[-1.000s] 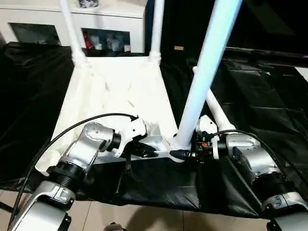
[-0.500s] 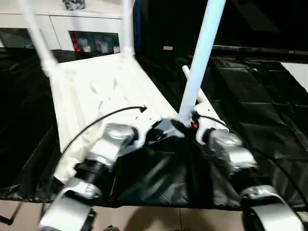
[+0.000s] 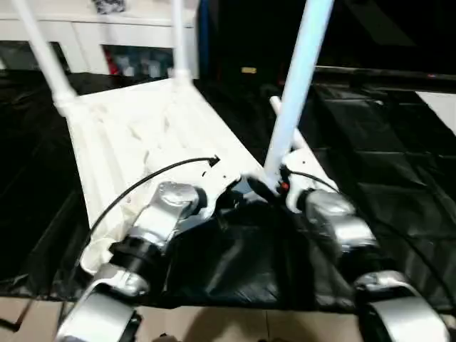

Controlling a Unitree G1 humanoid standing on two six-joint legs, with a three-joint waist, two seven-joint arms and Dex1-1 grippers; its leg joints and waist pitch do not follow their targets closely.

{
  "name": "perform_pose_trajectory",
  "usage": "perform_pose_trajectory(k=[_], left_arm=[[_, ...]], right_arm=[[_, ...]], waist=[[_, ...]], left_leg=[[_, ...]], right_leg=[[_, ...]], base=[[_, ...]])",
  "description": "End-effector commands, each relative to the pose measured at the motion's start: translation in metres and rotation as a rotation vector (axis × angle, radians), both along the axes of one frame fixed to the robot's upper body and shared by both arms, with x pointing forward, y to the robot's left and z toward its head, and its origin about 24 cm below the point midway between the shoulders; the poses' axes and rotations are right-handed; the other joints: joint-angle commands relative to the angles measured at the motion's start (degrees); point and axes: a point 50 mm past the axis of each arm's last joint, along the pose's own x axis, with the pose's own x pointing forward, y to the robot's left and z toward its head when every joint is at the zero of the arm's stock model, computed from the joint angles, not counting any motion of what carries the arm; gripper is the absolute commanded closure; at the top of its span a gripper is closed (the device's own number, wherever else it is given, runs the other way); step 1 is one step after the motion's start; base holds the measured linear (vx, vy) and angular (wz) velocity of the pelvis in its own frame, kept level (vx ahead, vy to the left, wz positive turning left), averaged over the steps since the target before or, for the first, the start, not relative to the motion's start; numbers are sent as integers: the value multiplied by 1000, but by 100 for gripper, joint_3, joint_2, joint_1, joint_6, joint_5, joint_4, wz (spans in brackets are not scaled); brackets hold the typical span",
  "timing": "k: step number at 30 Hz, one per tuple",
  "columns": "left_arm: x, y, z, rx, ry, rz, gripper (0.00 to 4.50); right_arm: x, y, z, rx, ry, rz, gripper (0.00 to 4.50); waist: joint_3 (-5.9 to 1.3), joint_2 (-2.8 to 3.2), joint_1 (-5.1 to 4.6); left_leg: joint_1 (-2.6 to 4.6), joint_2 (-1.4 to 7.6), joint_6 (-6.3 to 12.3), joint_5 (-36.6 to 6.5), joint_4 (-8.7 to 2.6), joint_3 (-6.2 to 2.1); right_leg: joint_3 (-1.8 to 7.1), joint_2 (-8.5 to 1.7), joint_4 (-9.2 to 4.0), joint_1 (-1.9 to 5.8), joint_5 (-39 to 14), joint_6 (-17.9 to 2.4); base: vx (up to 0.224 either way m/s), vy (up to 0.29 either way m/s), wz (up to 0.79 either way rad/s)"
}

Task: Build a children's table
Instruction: Rotate leg to tighten

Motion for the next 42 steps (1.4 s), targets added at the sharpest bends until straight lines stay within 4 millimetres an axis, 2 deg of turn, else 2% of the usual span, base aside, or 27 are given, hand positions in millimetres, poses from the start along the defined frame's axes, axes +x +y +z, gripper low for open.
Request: perform_pose_trajectory(k=[1, 5, 6, 10, 12, 15, 17, 21, 23, 24, 25, 26, 27, 28, 29, 31, 32, 33, 35, 36, 37, 40, 41, 42], left_arm=[[-5, -17, 15, -101, -49, -146, 450], [-10, -6, 16, -97, -9, -239, 450], [-12, -2, 16, -89, 6, -261, 450], [-13, 11, 15, -62, 35, -306, 450], [-14, 16, 15, -56, 50, -326, 450], [-14, 20, 15, -48, 59, -340, 450], [-14, 22, 14, -42, 55, -332, 450], [-12, 21, 14, -47, 41, -303, 450], [-5, 15, 14, -63, -2, -214, 450], [-1, 11, 14, -68, -23, -163, 450], [-1, 11, 14, -69, -24, -160, 450], [4, 5, 14, -69, -50, -91, 450], [4, 5, 14, -69, -50, -91, 450], [8, -2, 13, -66, -64, -13, 450], [10, -7, 14, -70, -73, 29, 450], [13, -14, 15, -78, -82, 89, 450], [13, -22, 16, -87, -86, 129, 450], [13, -22, 16, -87, -86, 129, 450], [13, -32, 17, -92, -94, 164, 450], [13, -32, 17, -92, -94, 164, 450], [11, -38, 16, -91, -98, 163, 450], [3, -49, 13, -93, -94, 121, 450], [2, -48, 13, -91, -95, 114, 450], [2, -47, 13, -89, -94, 112, 450]], right_arm=[[-11, 19, 1, 41, 16, 201, 63], [-20, 5, 4, 39, 36, 334, 63], [-23, 1, 5, 37, 50, 372, 90], [-34, -9, 7, 23, 103, 502, 115], [-37, -11, 8, 6, 115, 538, 139], [-40, -13, 7, -15, 130, 572, 150], [-43, -9, 5, -18, 137, 592, 167], [-44, -5, 4, -7, 130, 581, 173], [-40, 2, 3, 20, 111, 507, 175], [-34, 6, 0, 18, 101, 419, 175], [-33, 6, 0, 18, 101, 413, 175], [-23, 11, -5, 11, 89, 258, 175], [-23, 11, -5, 11, 89, 258, 175], [-14, 17, -10, 23, 99, 116, 176], [-11, 21, -12, 33, 105, 53, 176], [-8, 27, -14, 35, 113, -9, 176], [-6, 34, -17, 20, 112, -57, 176], [-6, 34, -17, 20, 112, -57, 176], [-5, 43, -20, 0, 106, -104, 176], [-5, 43, -20, 0, 106, -104, 142], [-5, 48, -20, -7, 94, -105, 142], [-4, 56, -17, 32, 89, -91, 97], [-3, 54, -16, 22, 78, -84, 85], [-2, 52, -15, 8, 66, -76, 85]], waist=[[-381, -16, 4], [-365, -5, 48], [-366, 0, 58], [-362, -3, 134], [-358, -3, 154], [-362, 0, 162], [-366, -25, 171], [-370, -19, 169], [-367, -26, 163], [-350, -34, 132], [-350, -37, 128], [-351, -38, 111], [-340, -41, 87], [-339, -50, 49], [-325, -41, -4], [-333, -49, -51], [-337, -50, -49], [-334, -48, -53], [-345, -47, -43], [-350, -66, -46], [-353, -53, -38], [-366, -36, -33], [-368, -40, -42], [-368, -37, -36]], left_leg=[[19, 14, 460, -1081, -311, 59], [46, 30, 453, -1204, -319, 71], [42, 35, 425, -1220, -317, 74], [55, 40, 397, -1258, -317, 78], [56, 44, 338, -1287, -326, 73], [61, 42, 294, -1284, -327, 68], [49, 41, 297, -1207, -324, 67], [41, 37, 283, -1181, -325, 63], [56, 36, 245, -1199, -328, 59], [36, 25, 200, -1213, -337, 59], [41, 14, 171, -1262, -340, 52], [47, 14, 137, -1308, -342, 49], [37, 1, 110, -1361, -344, 51], [28, -11, 61, -1437, -362, 28], [24, -6, 9, -1486, -376, 18], [5, -17, -23, -1455, -371, 8], [33, -14, 16, -1451, -357, 26], [43, -17, 29, -1458, -350, 30], [35, -20, 115, -1375, -341, 38], [29, -19, 144, -1333, -338, 43], [25, -19, 153, -1318, -343, 40], [26, -8, 186, -1270, -335, 48], [4, -9, 209, -1238, -342, 42], [23, -9, 225, -1260, -335, 52]], right_leg=[[195, -268, -345, 363, -980, -1225], [191, -262, -353, 355, -1095, -1278], [194, -270, -351, 349, -1136, -1276], [195, -270, -361, 348, -1300, -1222], [195, -280, -368, 338, -1413, -1193], [193, -282, -370, 335, -1459, -1165], [198, -281, -357, 339, -1386, -1159], [193, -288, -356, 341, -1397, -1151], [196, -292, -363, 332, -1439, -1132], [200, -292, -376, 325, -1525, -1100], [191, -302, -393, 335, -1660, -1057], [192, -309, -413, 328, -1876, -972], [189, -306, -419, 318, -2000, -942], [166, -306, -447, 341, -2276, -834], [165, -312, -468, 323, -2442, -772], [154, -316, -478, 343, -2598, -676], [167, -312, -501, 308, -2601, -650], [172, -309, -507, 291, -2573, -672], [173, -292, -496, 299, -2334, -739], [177, -287, -474, 299, -2213, -772], [174, -288, -468, 309, -2163, -788], [183, -282, -437, 316, -1831, -886], [179, -279, -419, 337, -1723, -915], [182, -275, -425, 322, -1677, -933]], base=[[0, 0, 0], [0, 0, 0], [0, 0, 0], [0, 0, 0], [0, 0, 0], [0, 0, 0], [0, 0, 0], [0, 0, 0], [0, 0, 0], [0, 0, 0], [0, 0, 0], [0, 0, 0], [0, 0, 0], [0, 0, 0], [0, 0, 0], [0, 0, 0], [0, 0, 0], [0, 0, 0], [0, 0, 0], [0, 0, 0], [0, 0, 0], [0, 0, 0], [0, 0, 0], [0, 0, 0]])
